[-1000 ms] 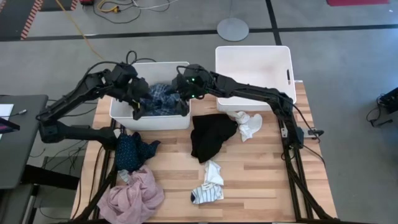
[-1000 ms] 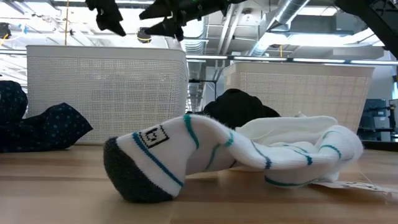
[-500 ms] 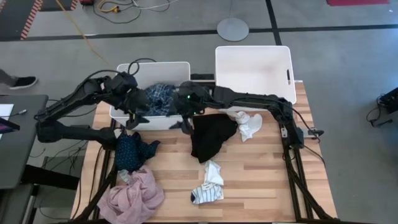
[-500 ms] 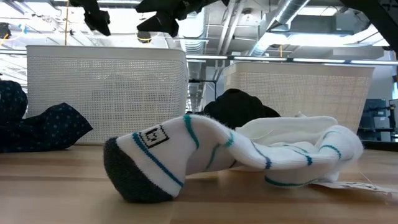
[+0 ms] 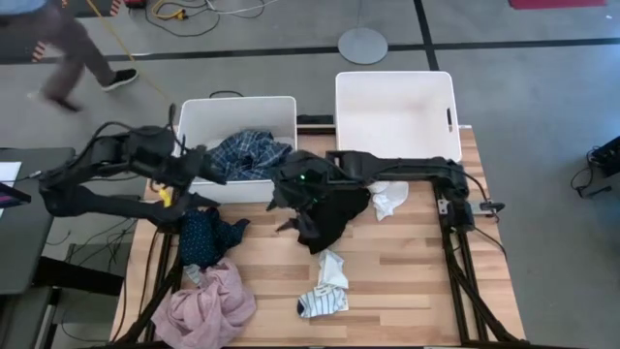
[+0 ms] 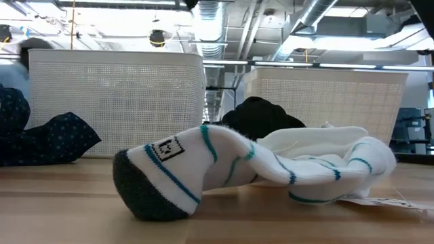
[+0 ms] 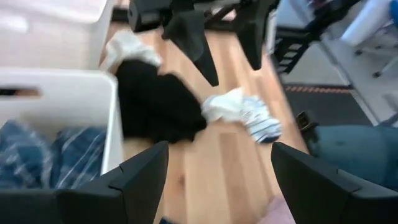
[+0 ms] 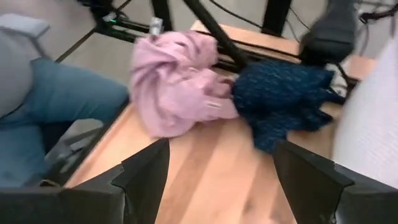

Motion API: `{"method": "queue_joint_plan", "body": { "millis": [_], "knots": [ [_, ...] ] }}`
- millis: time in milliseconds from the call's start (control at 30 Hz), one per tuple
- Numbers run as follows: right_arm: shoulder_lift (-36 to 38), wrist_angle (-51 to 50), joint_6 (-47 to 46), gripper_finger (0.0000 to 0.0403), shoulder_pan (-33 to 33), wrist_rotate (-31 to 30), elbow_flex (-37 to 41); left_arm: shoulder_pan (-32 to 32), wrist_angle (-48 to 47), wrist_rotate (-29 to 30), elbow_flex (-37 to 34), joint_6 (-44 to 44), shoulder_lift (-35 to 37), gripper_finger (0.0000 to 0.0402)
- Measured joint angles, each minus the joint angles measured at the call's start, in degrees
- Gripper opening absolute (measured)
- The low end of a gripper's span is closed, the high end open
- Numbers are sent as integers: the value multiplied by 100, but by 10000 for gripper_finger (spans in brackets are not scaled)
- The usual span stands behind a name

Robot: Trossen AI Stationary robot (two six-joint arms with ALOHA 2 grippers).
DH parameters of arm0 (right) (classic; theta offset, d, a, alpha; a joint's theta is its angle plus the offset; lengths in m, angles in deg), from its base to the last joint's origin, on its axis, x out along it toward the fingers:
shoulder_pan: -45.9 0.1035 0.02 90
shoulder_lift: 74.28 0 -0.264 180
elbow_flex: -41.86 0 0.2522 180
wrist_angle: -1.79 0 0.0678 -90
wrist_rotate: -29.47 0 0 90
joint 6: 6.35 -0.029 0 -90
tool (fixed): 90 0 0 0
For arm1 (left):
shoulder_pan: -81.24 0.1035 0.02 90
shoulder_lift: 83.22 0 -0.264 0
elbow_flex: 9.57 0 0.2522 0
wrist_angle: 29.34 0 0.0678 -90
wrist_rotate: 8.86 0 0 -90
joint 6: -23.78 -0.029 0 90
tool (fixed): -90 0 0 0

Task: Sort clothes
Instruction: Put the white patterned sock into the right laundry bin

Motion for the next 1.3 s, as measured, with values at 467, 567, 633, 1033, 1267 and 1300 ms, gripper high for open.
{"method": "queue_joint_plan", "body": {
  "millis": [467,567,633,1033,1267,1300],
  "knots": [
    [376,-2038,-823,302,1189,-961,2,-1437,520,654,-452,507,-121,277],
    [350,-2417,-1151,302,1442,-1169,20,-1790,734,778,-727,640,-230,277],
    [348,-2430,-1348,302,1601,-1277,147,-2029,876,857,-848,730,-340,277],
    [341,-2310,-2350,302,2401,-1715,1001,-3626,1778,1633,-1016,925,-1291,277],
    [339,-2190,-2831,301,2675,-1888,1423,-4366,2314,2338,-1016,929,-2105,277],
    [339,-2189,-2870,301,2701,-1889,1468,-4437,2395,2427,-1016,930,-2247,277]
  ]
}}
